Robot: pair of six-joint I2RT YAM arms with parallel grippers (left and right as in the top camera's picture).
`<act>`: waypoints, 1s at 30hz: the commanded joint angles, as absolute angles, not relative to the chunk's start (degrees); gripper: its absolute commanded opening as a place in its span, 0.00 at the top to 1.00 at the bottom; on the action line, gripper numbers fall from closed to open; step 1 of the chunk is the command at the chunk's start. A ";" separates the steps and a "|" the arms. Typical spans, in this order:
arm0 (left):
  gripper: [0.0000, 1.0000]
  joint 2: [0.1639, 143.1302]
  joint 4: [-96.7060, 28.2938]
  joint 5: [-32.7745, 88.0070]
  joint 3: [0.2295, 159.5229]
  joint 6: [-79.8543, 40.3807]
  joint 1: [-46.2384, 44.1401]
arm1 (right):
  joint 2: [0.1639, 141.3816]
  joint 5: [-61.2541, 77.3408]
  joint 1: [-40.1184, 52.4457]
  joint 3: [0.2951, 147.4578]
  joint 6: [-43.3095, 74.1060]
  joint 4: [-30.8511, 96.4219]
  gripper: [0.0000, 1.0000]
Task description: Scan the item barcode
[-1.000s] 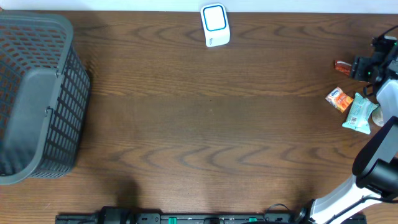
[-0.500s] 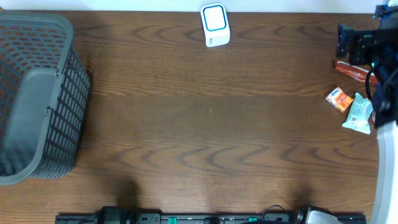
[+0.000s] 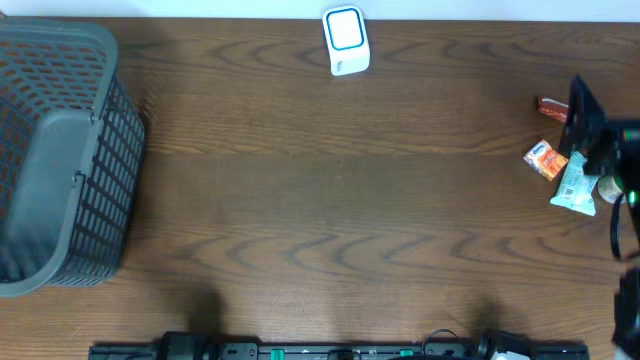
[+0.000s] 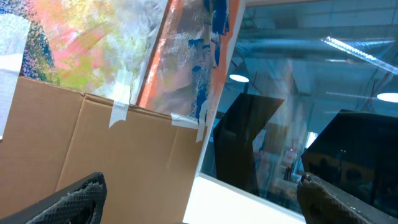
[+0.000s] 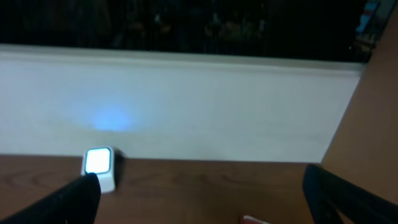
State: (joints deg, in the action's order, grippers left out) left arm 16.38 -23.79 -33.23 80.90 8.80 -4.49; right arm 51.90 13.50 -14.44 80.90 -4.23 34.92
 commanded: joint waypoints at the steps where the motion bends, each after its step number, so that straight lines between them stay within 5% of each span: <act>1: 0.02 16.10 -23.57 -33.71 80.86 8.49 -4.25 | 49.06 13.13 -14.20 81.21 -4.86 38.02 0.01; 30: 0.02 16.10 -23.57 -33.71 80.86 8.49 -4.25 | 37.34 11.40 -8.56 78.26 -9.13 38.65 0.01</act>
State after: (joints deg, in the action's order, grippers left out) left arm 16.38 -23.77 -33.23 80.90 8.80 -4.49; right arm 41.67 11.94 -9.04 80.42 -6.33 39.53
